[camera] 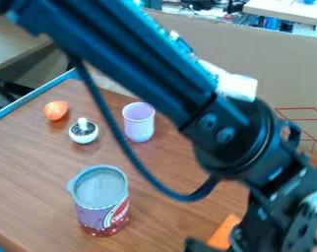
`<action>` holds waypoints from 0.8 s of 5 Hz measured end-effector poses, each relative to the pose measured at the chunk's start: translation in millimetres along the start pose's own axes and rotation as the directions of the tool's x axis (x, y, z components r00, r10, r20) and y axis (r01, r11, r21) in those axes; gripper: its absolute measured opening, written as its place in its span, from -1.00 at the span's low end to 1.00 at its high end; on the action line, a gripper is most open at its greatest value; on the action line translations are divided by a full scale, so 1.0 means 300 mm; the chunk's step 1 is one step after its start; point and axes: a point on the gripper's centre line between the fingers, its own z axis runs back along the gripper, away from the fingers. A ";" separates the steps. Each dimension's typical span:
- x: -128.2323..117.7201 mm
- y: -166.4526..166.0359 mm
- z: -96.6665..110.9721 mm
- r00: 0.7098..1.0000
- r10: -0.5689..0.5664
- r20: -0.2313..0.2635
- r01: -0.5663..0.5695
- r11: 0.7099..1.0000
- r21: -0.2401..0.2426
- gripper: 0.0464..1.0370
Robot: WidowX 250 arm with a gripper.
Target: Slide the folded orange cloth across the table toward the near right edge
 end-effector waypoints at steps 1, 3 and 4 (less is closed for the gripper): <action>-0.034 0.030 -0.008 0.998 0.026 -0.051 -0.025 0.999 0.026 0.93; 0.122 0.181 0.201 0.973 0.213 0.091 -0.197 0.967 -0.164 0.93; 0.145 0.219 0.287 0.957 0.253 0.141 -0.213 0.944 -0.250 0.93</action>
